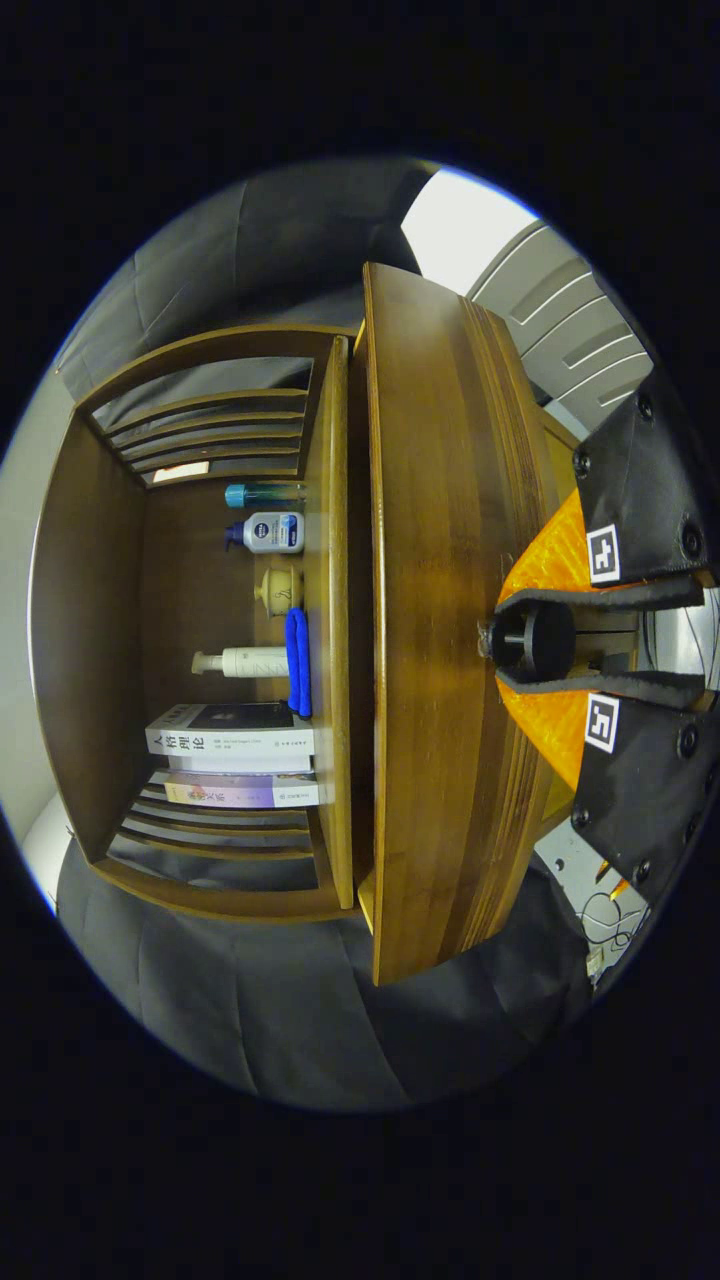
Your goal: Pull open the drawer, take out the items inside it, and place them on the countertop above the cabinet.
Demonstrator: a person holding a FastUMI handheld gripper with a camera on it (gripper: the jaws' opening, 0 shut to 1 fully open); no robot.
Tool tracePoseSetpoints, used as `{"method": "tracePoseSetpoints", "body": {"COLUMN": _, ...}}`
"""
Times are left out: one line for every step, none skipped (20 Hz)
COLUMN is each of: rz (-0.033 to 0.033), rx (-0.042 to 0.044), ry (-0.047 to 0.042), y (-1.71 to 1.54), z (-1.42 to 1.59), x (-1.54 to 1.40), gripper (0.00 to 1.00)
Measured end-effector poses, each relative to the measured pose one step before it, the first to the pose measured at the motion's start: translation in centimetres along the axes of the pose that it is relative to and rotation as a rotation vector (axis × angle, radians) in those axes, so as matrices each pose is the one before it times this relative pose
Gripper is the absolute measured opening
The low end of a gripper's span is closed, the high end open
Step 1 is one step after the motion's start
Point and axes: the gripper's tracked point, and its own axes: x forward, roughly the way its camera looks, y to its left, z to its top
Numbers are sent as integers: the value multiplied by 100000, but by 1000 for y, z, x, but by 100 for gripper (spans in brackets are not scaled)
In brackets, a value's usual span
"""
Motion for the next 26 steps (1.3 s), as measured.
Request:
{"method": "tracePoseSetpoints", "body": {"rz": 262, "rx": -11, "ry": 897, "y": 58, "z": -190, "x": -402, "gripper": 26}}
{"method": "tracePoseSetpoints", "body": {"rz": 116, "rx": -390, "ry": 1007, "y": 23, "z": -326, "x": -389, "gripper": 26}}
{"method": "tracePoseSetpoints", "body": {"rz": -76, "rx": -418, "ry": 968, "y": -31, "z": -373, "x": -429, "gripper": 26}}
{"method": "tracePoseSetpoints", "body": {"rz": 611, "rx": -517, "ry": -422, "y": 180, "z": -77, "x": -389, "gripper": 26}}
{"method": "tracePoseSetpoints", "body": {"rz": 105, "rx": -778, "ry": 1587, "y": 113, "z": -286, "x": -352, "gripper": 27}}
{"method": "tracePoseSetpoints", "body": {"rz": -95, "rx": -688, "ry": -328, "y": -13, "z": -22, "x": -503, "gripper": 26}}
{"method": "tracePoseSetpoints", "body": {"rz": 195, "rx": -400, "ry": 908, "y": 85, "z": -323, "x": -413, "gripper": 26}}
{"method": "tracePoseSetpoints", "body": {"rz": 384, "rx": -184, "ry": -252, "y": 124, "z": -64, "x": -307, "gripper": 26}}
{"method": "tracePoseSetpoints", "body": {"rz": 526, "rx": -404, "ry": 658, "y": 102, "z": -219, "x": -365, "gripper": 26}}
{"method": "tracePoseSetpoints", "body": {"rz": 475, "rx": -764, "ry": 224, "y": 51, "z": -180, "x": -337, "gripper": 26}}
{"method": "tracePoseSetpoints", "body": {"rz": 742, "rx": -1106, "ry": 752, "y": 69, "z": -216, "x": -385, "gripper": 26}}
{"method": "tracePoseSetpoints", "body": {"rz": 1124, "rx": -923, "ry": 245, "y": 86, "z": -72, "x": -214, "gripper": 26}}
{"method": "tracePoseSetpoints", "body": {"rz": 1222, "rx": -824, "ry": 234, "y": 37, "z": -103, "x": -301, "gripper": 26}}
{"method": "tracePoseSetpoints", "body": {"rz": 1008, "rx": -393, "ry": 206, "y": 41, "z": -112, "x": -206, "gripper": 26}}
{"method": "tracePoseSetpoints", "body": {"rz": 804, "rx": -227, "ry": 142, "y": -18, "z": -115, "x": -240, "gripper": 26}}
{"method": "tracePoseSetpoints", "body": {"rz": 710, "rx": 135, "ry": 159, "y": 7, "z": -16, "x": -196, "gripper": 26}}
{"method": "tracePoseSetpoints", "body": {"rz": 619, "rx": 887, "ry": 367, "y": -15, "z": 11, "x": -62, "gripper": 26}}
{"method": "tracePoseSetpoints", "body": {"rz": 954, "rx": 2129, "ry": 1125, "y": 64, "z": -204, "x": -29, "gripper": 30}}
{"method": "tracePoseSetpoints", "body": {"rz": 1487, "rx": 2137, "ry": 1043, "y": 146, "z": 114, "x": 98, "gripper": 33}}
{"method": "tracePoseSetpoints", "body": {"rz": 1539, "rx": 1571, "ry": 991, "y": 101, "z": 17, "x": -261, "gripper": 36}}
{"method": "tracePoseSetpoints", "body": {"rz": 909, "rx": 304, "ry": 496, "y": -35, "z": 153, "x": -323, "gripper": 39}}
{"method": "tracePoseSetpoints", "body": {"rz": 770, "rx": 200, "ry": -1488, "y": -1, "z": 435, "x": -469, "gripper": 41}}
{"method": "tracePoseSetpoints", "body": {"rz": 432, "rx": -626, "ry": -2725, "y": 64, "z": 835, "x": -558, "gripper": 43}}
{"method": "tracePoseSetpoints", "body": {"rz": 1035, "rx": -1043, "ry": -4025, "y": 380, "z": 1063, "x": -541, "gripper": 46}}
{"method": "tracePoseSetpoints", "body": {"rz": 953, "rx": -877, "ry": -3871, "y": 362, "z": 1291, "x": -545, "gripper": 48}}
{"method": "tracePoseSetpoints", "body": {"rz": 1178, "rx": -105, "ry": -2559, "y": 145, "z": 1172, "x": -483, "gripper": 45}}
